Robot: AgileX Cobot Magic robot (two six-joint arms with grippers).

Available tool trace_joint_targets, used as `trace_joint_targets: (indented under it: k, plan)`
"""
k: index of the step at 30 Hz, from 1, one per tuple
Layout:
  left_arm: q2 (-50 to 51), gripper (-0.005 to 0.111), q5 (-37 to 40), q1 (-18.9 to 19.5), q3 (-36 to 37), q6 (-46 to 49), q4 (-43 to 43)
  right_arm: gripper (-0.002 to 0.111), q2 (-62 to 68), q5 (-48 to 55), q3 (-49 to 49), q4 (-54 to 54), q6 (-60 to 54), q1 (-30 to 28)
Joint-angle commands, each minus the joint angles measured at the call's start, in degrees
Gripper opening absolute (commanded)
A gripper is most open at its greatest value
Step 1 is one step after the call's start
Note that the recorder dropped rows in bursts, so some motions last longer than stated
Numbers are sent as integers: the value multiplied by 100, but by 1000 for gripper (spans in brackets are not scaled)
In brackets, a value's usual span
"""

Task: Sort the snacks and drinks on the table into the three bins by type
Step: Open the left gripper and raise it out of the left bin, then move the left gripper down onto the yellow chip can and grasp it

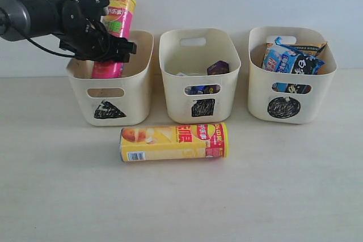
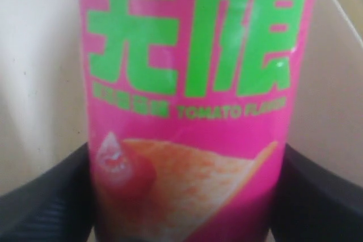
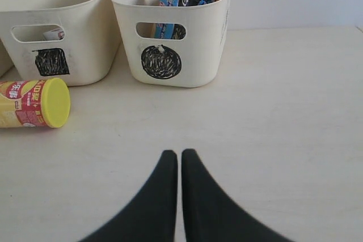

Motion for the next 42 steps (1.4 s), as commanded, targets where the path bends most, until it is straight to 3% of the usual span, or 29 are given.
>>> trace_joint_targets:
  k: [1,9,15,22,23,25,30,36,42]
  plan:
    - [-9,69,-265,20,-47,-49,-40,0,-32,-31,29,-12,13,11]
    - [-9,86,-355,20,-47,-89,-40,0,-32,-31,29,-12,13,11]
    - [-290,81,-355,20,-59,95,-26,0,-32,-31,29,-12,13,11]
    - [-1034,79,462,20,-59,1475,-16,0,-32,-31,29,-12,13,11]
    - [-1108,76,618,20,-59,1722,-16,0,-32,-31,29,-12,13,11]
    - [-1264,60,1000,20,-59,2288,-61,0,-32,-31,29,-12,13,11]
    - [-1429,5,1737,20,-59,2921,-130,0,-32,-31,29,-12,13,11]
    - [-1484,4,2464,9,-59,3876,-788,0,-32,-57,29,-12,13,11]
    - [-1566,4,4047,9,-59,6269,-2478,0,-32,-57,29,-12,13,11]
